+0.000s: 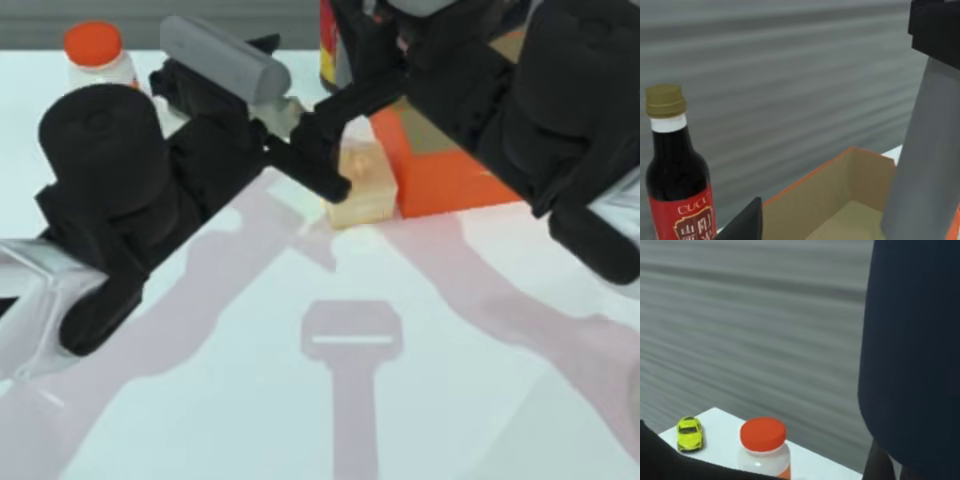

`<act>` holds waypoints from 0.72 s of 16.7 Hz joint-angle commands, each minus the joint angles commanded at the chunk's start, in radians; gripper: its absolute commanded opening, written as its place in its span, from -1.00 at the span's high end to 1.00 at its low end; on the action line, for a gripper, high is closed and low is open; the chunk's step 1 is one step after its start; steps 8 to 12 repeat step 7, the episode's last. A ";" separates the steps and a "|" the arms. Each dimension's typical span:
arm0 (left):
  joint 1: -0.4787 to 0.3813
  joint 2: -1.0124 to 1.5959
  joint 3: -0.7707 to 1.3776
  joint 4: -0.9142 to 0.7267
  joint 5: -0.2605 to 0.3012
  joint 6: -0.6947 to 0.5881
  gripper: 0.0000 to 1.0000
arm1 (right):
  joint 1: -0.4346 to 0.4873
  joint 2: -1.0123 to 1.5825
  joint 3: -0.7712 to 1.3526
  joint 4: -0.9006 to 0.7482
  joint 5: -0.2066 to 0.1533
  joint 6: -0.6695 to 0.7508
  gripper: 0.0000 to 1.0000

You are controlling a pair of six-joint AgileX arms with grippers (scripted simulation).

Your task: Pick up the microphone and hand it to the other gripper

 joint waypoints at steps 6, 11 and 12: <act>0.038 -0.208 -0.176 -0.026 0.020 -0.002 -1.00 | -0.079 -0.085 -0.079 0.003 -0.087 0.003 1.00; 0.038 -0.211 -0.179 -0.026 0.021 -0.002 -1.00 | -0.080 -0.087 -0.081 0.003 -0.089 0.004 1.00; 0.038 -0.211 -0.179 -0.026 0.021 -0.002 -1.00 | -0.080 -0.087 -0.081 0.003 -0.089 0.004 1.00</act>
